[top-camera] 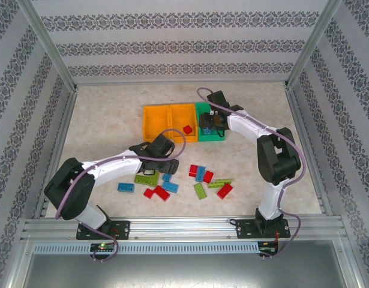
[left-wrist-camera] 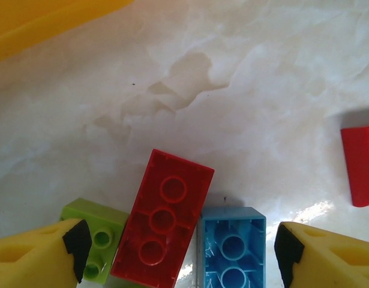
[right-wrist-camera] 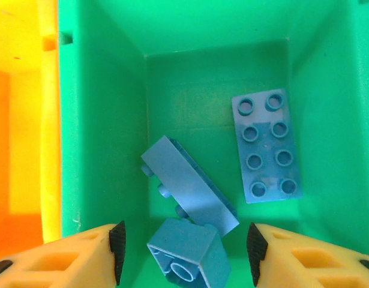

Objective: Sort the legos into containers by color

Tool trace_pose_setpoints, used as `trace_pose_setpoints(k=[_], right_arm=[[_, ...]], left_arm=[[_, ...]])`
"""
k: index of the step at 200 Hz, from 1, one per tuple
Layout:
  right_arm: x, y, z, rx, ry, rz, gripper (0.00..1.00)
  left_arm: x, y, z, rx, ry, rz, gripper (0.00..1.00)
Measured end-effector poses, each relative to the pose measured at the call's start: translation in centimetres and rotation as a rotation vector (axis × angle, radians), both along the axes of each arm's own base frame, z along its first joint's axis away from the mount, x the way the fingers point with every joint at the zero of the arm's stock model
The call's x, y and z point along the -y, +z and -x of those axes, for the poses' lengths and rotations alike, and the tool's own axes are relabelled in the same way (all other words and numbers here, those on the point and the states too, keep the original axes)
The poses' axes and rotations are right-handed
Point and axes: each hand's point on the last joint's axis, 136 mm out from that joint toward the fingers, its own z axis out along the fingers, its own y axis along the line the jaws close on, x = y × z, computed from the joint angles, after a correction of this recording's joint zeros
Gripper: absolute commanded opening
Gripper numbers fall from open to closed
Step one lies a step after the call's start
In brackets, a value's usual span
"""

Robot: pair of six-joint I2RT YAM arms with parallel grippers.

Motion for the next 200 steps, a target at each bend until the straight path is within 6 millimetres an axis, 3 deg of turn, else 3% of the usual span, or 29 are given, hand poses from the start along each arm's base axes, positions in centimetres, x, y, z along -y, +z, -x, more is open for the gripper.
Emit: trace_pose_setpoints(k=[52,118,200], right_arm=[[0.2,1.0,1.3,0.028,0.010,-0.028,0.66],[0.9,3.3,3.5,0.080,0.014,-0.054,0.67],[1.8,3.8,5.5,0.097,0.029,-0.048,0.68]], left_arm=[[1.0,0.5,-1.1,0.011,-0.031,-0.013,0.70],[0.9,-1.8,-1.6,-0.027,-0.067,-0.095,0.67],[0.9,-3.1,-2.2,-0.043,-0.081,-0.135,0.48]])
